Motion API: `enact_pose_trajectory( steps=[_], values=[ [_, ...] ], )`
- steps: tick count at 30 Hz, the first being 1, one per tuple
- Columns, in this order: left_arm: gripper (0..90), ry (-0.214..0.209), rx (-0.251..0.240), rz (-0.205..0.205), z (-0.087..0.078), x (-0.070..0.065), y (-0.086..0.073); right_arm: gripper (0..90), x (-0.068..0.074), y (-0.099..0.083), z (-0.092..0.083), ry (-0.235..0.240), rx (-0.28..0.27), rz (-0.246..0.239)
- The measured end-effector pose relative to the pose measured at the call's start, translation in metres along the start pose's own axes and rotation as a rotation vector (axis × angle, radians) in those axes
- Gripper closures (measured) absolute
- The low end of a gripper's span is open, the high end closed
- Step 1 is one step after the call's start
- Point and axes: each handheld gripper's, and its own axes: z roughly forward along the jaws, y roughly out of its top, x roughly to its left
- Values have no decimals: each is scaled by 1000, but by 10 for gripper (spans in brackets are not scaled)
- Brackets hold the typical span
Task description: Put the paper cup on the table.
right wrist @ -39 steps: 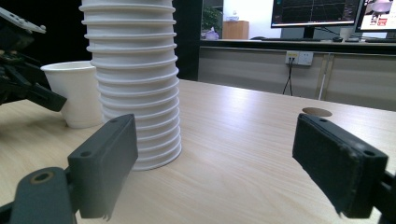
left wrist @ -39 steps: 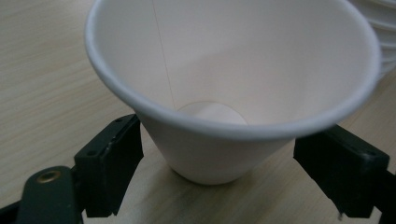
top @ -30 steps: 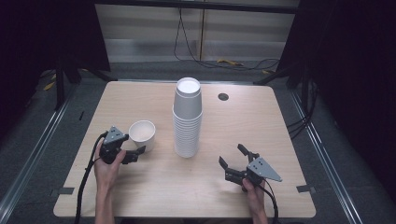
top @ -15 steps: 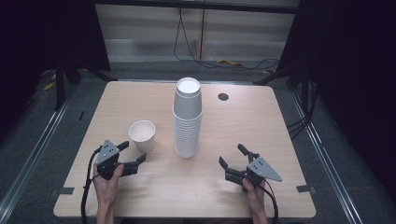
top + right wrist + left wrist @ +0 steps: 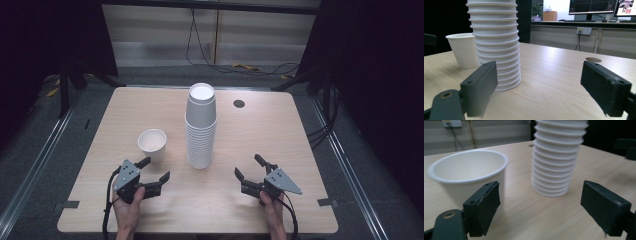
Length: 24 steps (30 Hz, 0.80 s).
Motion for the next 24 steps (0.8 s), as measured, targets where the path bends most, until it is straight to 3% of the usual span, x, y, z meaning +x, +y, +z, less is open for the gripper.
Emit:
enact_pose_trajectory(
  steps=[3, 6, 8, 11, 13, 16, 19, 21, 24],
  values=[
    [155, 3, 6, -4, 9, -9, -2, 142, 0, 0, 0, 0, -2, -2],
    [155, -19, -21, -33, 14, -14, -5, 142, 1, 0, 0, -2, 0, -1],
    [156, -23, -10, -20, 18, -19, -8, 140, 0, 0, 0, -3, -1, -3],
    [156, -13, 3, -39, 24, -23, -14, 139, 1, 0, 0, -2, 0, 0],
    [157, -7, 22, -35, 26, -26, -17, 139, 1, 0, 0, -2, 0, -1],
    [156, 5, 11, -6, 26, -29, -18, 139, 0, 0, 0, -5, 0, -3],
    [156, 15, -21, -31, 23, -27, -20, 138, 1, 0, 0, 1, 1, -1],
    [156, 21, -42, -28, 21, -27, -21, 138, 1, 0, 0, 2, 3, -1],
    [156, 17, -11, -1, 23, -29, -20, 138, 1, 0, 0, 1, 3, -1]
  ],
)
